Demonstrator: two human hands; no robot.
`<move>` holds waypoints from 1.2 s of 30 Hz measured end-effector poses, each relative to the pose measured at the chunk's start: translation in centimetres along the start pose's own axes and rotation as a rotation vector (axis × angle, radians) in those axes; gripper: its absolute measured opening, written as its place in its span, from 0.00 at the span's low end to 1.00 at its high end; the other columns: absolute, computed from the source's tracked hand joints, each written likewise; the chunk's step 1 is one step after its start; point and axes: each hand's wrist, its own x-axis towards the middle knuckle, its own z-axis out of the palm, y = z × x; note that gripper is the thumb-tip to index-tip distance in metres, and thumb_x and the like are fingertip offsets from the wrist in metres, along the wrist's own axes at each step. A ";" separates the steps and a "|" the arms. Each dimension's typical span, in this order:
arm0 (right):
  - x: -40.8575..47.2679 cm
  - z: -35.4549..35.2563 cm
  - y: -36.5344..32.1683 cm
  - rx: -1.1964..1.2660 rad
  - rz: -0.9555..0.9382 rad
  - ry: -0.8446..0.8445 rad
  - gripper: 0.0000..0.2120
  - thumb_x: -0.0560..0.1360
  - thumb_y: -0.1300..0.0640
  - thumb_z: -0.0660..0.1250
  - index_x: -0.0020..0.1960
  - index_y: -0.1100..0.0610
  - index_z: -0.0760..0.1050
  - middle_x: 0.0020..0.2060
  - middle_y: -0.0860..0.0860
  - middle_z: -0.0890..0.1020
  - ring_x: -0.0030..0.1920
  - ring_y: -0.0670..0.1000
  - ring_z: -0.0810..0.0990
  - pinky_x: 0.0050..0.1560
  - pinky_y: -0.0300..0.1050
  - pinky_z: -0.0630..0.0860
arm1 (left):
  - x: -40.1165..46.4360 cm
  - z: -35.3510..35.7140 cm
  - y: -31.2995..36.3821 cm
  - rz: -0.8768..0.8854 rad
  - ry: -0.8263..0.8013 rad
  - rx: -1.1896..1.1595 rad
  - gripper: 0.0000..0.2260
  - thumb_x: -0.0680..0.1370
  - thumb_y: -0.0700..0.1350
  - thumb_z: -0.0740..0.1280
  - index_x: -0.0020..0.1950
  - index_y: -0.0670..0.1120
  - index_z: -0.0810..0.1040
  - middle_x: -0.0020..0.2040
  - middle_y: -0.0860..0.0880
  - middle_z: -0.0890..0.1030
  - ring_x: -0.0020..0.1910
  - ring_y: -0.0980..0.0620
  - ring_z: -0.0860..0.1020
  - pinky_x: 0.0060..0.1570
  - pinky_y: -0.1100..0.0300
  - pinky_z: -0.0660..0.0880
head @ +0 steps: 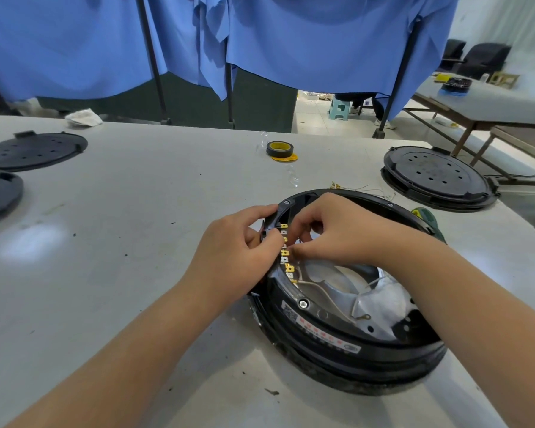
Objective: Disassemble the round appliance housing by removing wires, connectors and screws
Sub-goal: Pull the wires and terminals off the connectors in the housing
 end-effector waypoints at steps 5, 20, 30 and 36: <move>0.0 -0.2 0.3 0.034 0.031 0.011 0.04 0.67 0.55 0.74 0.35 0.48 0.82 0.25 0.43 0.76 0.25 0.39 0.70 0.26 0.28 0.64 | 0.0 0.0 0.2 0.001 0.001 0.000 0.18 0.71 0.50 0.62 0.60 0.54 0.79 0.26 0.40 0.74 0.22 0.53 0.68 0.30 0.49 0.77; -0.1 -0.6 -0.3 0.122 0.099 0.080 0.07 0.73 0.56 0.68 0.38 0.50 0.82 0.27 0.43 0.79 0.28 0.38 0.73 0.29 0.29 0.68 | 0.0 -0.1 -0.2 0.013 0.005 -0.005 0.15 0.73 0.47 0.64 0.59 0.55 0.79 0.27 0.40 0.75 0.24 0.54 0.68 0.30 0.54 0.74; -2.5 -0.4 -2.8 -0.139 -0.001 -0.020 0.03 0.69 0.55 0.70 0.38 0.49 0.79 0.28 0.37 0.78 0.30 0.36 0.74 0.30 0.28 0.67 | 0.1 0.0 -0.5 0.018 0.004 -0.012 0.17 0.69 0.52 0.61 0.56 0.57 0.79 0.27 0.40 0.76 0.24 0.54 0.68 0.29 0.61 0.69; -2.6 1.7 -2.0 -0.116 0.048 0.133 0.06 0.69 0.55 0.69 0.35 0.47 0.74 0.33 0.42 0.78 0.33 0.36 0.74 0.33 0.33 0.64 | 0.1 0.0 -0.5 0.034 0.009 -0.009 0.18 0.69 0.52 0.61 0.57 0.56 0.80 0.27 0.40 0.75 0.24 0.54 0.67 0.28 0.62 0.68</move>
